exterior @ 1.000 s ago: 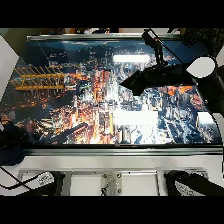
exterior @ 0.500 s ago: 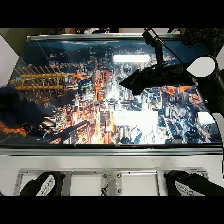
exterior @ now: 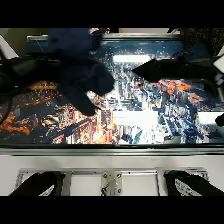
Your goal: Fold the clothes and pants, and hang the long-sleeved shirts on hangers.
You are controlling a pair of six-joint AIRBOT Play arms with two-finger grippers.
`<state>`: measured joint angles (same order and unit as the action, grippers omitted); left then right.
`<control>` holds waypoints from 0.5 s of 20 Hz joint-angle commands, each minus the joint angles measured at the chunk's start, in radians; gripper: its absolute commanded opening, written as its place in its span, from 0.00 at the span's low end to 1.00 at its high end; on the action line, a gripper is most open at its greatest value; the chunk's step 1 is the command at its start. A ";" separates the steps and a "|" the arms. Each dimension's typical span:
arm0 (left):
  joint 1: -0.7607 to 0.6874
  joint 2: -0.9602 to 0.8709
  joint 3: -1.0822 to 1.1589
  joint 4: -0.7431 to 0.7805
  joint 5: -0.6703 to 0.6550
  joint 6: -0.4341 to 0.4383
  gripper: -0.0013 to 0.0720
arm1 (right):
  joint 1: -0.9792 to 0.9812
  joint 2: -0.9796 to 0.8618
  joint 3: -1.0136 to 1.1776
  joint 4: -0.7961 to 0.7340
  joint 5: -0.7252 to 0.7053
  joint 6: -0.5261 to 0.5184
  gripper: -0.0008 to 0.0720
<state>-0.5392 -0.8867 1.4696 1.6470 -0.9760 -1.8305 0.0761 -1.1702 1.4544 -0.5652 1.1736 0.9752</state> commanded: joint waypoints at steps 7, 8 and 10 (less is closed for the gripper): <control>-0.214 -0.268 -0.038 -0.028 0.225 -0.200 0.04 | -0.462 0.082 -0.008 -0.300 0.118 0.260 0.03; -0.198 -0.269 -0.072 -0.028 0.225 -0.201 0.04 | -0.473 0.081 -0.014 -0.300 0.117 0.260 0.03; -0.151 -0.269 -0.156 -0.027 0.188 -0.201 0.25 | -0.470 0.072 -0.024 -0.297 0.115 0.260 0.09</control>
<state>-0.7288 -1.1343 1.3945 1.6249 -0.7792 -2.0014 -0.3546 -1.0939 1.4410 -0.8402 1.2678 1.2171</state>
